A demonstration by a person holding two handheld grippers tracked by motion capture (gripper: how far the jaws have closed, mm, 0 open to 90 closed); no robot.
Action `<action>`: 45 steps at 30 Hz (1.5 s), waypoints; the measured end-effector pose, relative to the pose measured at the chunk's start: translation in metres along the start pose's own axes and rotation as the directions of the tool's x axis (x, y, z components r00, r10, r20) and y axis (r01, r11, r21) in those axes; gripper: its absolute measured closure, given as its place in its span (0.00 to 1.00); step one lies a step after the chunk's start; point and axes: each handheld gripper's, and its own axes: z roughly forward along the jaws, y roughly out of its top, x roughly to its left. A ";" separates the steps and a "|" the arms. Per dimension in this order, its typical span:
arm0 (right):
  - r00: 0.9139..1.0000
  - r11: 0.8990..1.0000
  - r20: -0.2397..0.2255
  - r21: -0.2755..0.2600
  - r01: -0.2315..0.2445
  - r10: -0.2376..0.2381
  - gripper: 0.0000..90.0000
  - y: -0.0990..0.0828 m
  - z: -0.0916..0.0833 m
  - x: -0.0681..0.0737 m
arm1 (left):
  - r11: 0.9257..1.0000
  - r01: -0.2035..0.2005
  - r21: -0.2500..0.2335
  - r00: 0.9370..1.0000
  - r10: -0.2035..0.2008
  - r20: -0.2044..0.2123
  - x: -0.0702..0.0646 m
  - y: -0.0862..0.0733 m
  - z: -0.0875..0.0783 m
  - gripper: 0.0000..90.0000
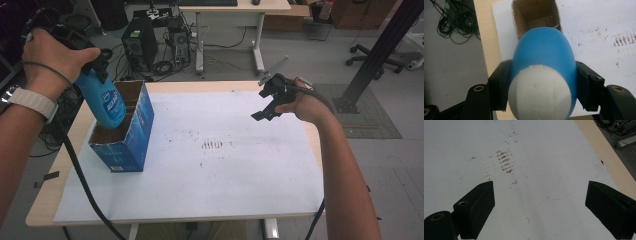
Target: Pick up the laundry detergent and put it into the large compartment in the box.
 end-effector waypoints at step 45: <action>1.000 1.000 -0.006 0.011 -0.006 0.006 0.10 -0.001 0.005 -0.001 | 0.999 0.012 0.033 1.000 -0.012 -0.007 -0.006 -0.006 0.079 0.42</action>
